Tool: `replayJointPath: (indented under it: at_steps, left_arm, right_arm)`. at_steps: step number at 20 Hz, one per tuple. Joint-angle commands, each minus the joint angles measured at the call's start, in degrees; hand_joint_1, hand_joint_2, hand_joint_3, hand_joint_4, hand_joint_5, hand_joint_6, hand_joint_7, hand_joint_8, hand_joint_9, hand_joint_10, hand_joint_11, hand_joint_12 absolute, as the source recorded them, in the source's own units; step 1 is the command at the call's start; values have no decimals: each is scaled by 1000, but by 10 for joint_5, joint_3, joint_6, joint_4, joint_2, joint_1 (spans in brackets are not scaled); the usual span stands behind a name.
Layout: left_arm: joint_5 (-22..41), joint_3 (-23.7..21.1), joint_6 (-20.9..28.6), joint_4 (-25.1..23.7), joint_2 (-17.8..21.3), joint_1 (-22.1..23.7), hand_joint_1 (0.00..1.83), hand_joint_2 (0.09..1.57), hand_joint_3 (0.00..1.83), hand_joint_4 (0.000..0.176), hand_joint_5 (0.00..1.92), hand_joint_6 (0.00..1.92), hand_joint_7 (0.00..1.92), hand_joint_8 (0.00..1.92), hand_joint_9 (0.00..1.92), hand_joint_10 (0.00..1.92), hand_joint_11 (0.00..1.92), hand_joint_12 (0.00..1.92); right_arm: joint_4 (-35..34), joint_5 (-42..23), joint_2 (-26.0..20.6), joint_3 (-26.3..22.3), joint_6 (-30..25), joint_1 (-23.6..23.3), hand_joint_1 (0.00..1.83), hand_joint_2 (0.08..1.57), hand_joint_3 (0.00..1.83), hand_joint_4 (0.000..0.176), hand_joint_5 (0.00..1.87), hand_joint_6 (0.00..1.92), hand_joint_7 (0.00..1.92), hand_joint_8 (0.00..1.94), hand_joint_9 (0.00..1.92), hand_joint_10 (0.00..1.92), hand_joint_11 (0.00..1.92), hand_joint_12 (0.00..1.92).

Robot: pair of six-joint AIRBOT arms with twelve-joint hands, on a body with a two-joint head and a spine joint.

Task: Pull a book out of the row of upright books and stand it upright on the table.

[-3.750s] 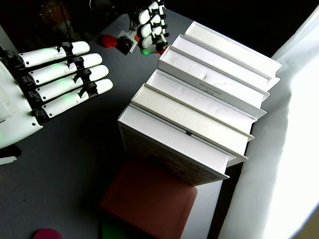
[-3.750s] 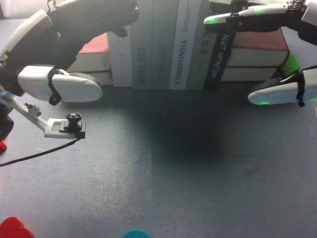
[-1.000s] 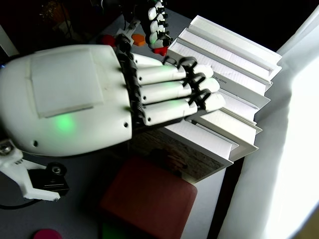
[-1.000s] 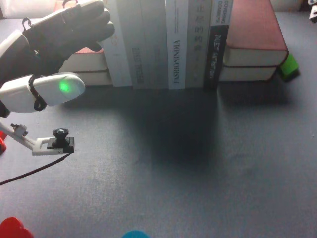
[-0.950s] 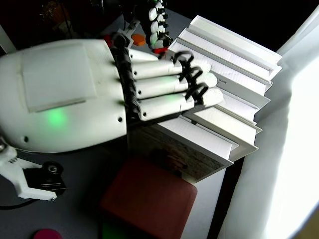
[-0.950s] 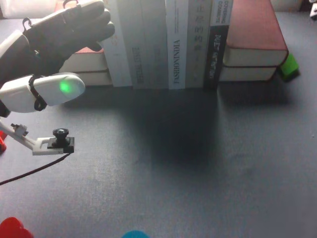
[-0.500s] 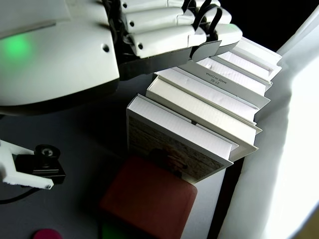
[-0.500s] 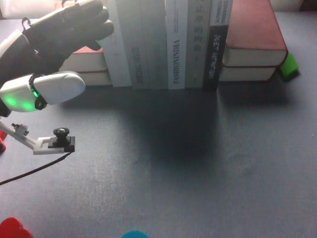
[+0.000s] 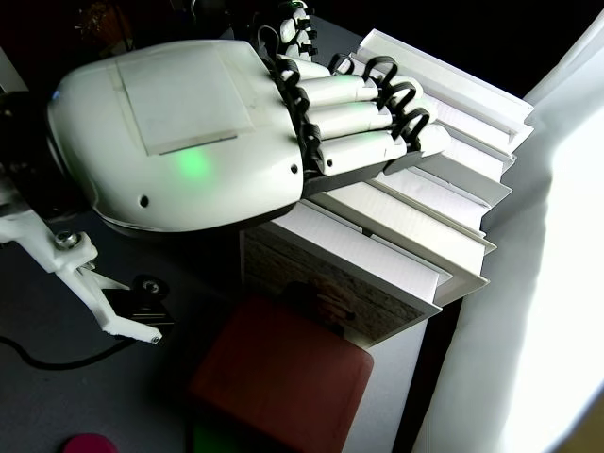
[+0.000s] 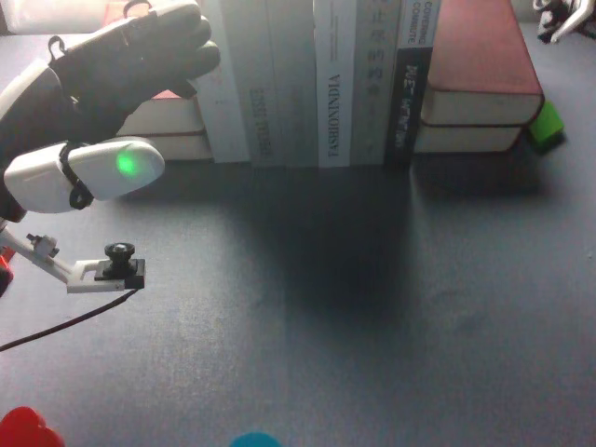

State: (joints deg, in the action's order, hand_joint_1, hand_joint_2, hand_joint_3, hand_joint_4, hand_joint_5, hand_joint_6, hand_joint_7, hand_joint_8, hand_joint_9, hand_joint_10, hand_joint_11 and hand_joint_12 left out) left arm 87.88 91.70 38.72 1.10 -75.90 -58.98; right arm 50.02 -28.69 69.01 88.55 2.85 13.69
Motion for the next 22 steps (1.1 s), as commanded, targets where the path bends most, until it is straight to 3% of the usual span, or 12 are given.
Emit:
replayJointPath:
  at_steps: [1,2,4,5,8,11,13,14,16,17,20,22]
  left_arm:
    - [62,1,6,21,-1,3,953,849,0,20,472,2,462,8,529,8,2,1586]
    - [62,1,6,21,-1,3,960,845,0,19,477,4,464,8,536,10,10,1587]
    - [62,1,6,21,-2,3,961,844,0,15,474,0,471,4,547,14,47,1558]
    - [62,1,6,21,-2,3,966,839,0,20,477,2,482,8,555,17,50,1558]
    - [63,0,6,22,-2,2,964,841,0,13,459,0,483,5,552,15,26,1549]
    - [63,0,6,23,-3,1,949,845,0,26,460,4,479,5,545,11,15,1581]
    - [63,-1,6,23,-3,1,955,843,0,25,469,5,488,6,546,11,26,1562]
    - [63,-2,6,23,-3,1,951,855,4,20,448,0,472,1,534,5,4,1571]
    - [63,-2,6,23,-3,0,968,852,1,22,444,2,455,0,530,3,1,1569]
    - [63,-2,6,23,-4,-1,964,846,0,28,444,2,458,2,527,2,0,1567]
    - [63,-2,6,23,-4,-1,966,841,0,33,438,0,442,1,525,1,0,1564]
    - [63,-2,6,23,-4,-1,979,854,4,32,441,1,428,1,517,0,0,1553]
  right_arm:
    - [-14,-30,1,1,0,-1,330,1207,0,148,418,4,0,0,0,0,7,4]
    - [-14,-30,0,1,-1,-1,291,1215,3,158,420,4,0,0,0,0,1,0]
    - [-14,-29,-2,1,-2,-1,204,1231,9,145,407,0,0,0,0,0,0,0]
    - [-14,-29,-2,0,-2,-1,193,1220,3,153,419,6,0,0,0,0,0,0]
    - [-14,-26,-7,-2,-2,-1,262,1176,0,151,454,15,0,0,0,0,0,0]
    - [-14,-19,-16,-2,-2,-1,281,1188,0,146,419,1,0,0,0,0,0,0]
    - [-14,-16,-17,-3,-2,-1,267,1211,6,122,393,3,0,0,0,0,0,0]
    - [-14,-16,-19,-5,-2,-1,292,1208,3,152,401,8,0,0,0,0,0,0]
    - [-14,-16,-27,-14,-2,-3,390,1235,11,136,426,14,0,0,0,0,0,0]
    - [-14,-18,-31,-18,-2,-9,321,1237,11,127,426,12,0,0,0,0,0,0]
    - [-15,-29,-36,-22,-1,-25,316,1219,1,144,426,9,0,0,0,0,0,0]
    - [-15,-30,-36,-21,-1,-28,357,1233,5,120,427,7,0,0,0,0,0,0]
